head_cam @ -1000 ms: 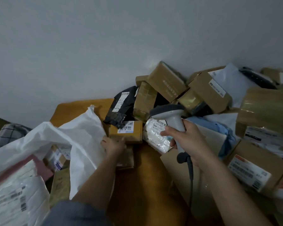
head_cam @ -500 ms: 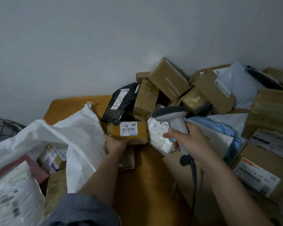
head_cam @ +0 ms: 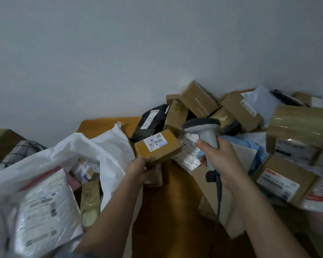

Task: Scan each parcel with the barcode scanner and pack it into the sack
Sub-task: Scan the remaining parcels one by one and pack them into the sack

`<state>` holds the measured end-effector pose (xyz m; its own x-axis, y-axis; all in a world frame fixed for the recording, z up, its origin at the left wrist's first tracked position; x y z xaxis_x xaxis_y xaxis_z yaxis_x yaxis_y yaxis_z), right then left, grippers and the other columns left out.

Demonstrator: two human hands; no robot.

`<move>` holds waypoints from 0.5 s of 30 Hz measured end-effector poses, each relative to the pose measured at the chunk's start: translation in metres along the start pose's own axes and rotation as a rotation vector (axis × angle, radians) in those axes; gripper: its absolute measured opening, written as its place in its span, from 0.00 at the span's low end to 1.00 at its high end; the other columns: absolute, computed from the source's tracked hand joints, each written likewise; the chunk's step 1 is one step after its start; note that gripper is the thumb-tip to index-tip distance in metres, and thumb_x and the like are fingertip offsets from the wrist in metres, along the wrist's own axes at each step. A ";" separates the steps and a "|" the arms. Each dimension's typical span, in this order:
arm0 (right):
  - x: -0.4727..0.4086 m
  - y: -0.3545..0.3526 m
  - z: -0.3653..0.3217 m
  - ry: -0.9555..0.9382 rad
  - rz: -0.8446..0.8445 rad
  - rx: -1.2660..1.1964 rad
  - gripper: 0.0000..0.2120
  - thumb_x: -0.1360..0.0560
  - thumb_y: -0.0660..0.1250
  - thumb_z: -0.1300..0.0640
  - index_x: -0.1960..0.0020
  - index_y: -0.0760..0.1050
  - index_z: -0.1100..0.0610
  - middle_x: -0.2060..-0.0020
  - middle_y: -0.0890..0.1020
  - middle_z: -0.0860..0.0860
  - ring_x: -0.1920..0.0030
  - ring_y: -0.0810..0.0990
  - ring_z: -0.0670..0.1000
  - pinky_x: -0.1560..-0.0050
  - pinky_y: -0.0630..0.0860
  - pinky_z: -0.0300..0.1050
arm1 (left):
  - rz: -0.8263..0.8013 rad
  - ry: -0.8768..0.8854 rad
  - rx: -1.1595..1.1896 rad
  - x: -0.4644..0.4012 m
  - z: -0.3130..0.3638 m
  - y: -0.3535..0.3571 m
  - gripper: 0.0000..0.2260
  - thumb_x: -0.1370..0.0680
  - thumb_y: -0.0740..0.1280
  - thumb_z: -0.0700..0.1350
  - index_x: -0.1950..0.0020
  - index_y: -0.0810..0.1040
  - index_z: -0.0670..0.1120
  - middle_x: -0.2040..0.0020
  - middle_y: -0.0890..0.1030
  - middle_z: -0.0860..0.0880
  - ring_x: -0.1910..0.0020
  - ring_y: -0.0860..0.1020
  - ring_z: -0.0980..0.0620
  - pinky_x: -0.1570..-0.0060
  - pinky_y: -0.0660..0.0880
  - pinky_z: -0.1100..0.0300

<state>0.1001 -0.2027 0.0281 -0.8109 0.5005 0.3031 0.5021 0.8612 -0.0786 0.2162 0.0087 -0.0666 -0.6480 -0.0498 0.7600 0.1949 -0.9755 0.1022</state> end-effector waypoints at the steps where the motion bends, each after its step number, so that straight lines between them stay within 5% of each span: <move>1: 0.004 0.000 -0.001 0.001 0.023 -0.038 0.07 0.24 0.70 0.51 0.51 0.76 0.52 0.67 0.80 0.52 0.76 0.77 0.40 0.77 0.70 0.34 | -0.065 0.018 0.028 0.010 0.003 0.000 0.17 0.22 0.65 0.33 0.34 0.70 0.40 0.39 0.75 0.39 0.47 0.77 0.42 0.66 0.81 0.53; 4: 0.015 0.000 -0.004 -0.013 0.099 -0.113 0.09 0.25 0.71 0.52 0.48 0.76 0.54 0.65 0.81 0.52 0.75 0.78 0.41 0.77 0.72 0.35 | -0.205 0.216 -0.023 0.037 0.008 0.000 0.22 0.24 0.68 0.32 0.32 0.70 0.46 0.42 0.79 0.43 0.45 0.79 0.44 0.54 0.81 0.52; 8: 0.026 -0.004 -0.004 -0.016 0.122 -0.147 0.14 0.27 0.72 0.46 0.47 0.79 0.54 0.62 0.84 0.49 0.72 0.80 0.41 0.71 0.74 0.39 | -0.010 0.941 -0.507 0.074 0.011 -0.002 0.22 0.28 0.73 0.34 0.48 0.73 0.59 0.44 0.75 0.52 0.46 0.75 0.56 0.46 0.78 0.55; 12: 0.038 -0.003 -0.002 0.036 0.080 -0.202 0.22 0.31 0.74 0.40 0.45 0.78 0.53 0.57 0.86 0.47 0.66 0.83 0.43 0.63 0.79 0.46 | 0.122 1.566 -0.818 0.096 -0.001 -0.002 0.22 0.32 0.73 0.28 0.43 0.77 0.48 0.44 0.71 0.46 0.45 0.70 0.55 0.47 0.71 0.70; 15: 0.046 0.000 0.003 0.073 0.083 -0.204 0.27 0.34 0.75 0.37 0.43 0.76 0.52 0.58 0.86 0.48 0.60 0.85 0.49 0.59 0.84 0.49 | 0.173 1.778 -0.913 0.106 -0.008 -0.002 0.20 0.32 0.75 0.28 0.43 0.79 0.42 0.42 0.73 0.41 0.41 0.73 0.44 0.47 0.74 0.62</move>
<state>0.0623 -0.1793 0.0390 -0.7442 0.5548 0.3719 0.6226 0.7778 0.0856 0.1407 0.0037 0.0086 -0.6469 0.3048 -0.6990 0.3340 -0.7107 -0.6191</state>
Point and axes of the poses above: each hand's wrist, its own x-axis away from the middle knuckle, its own y-axis out of the palm, z = x × y, the point moved 2 cm from there along -x, towards the middle knuckle
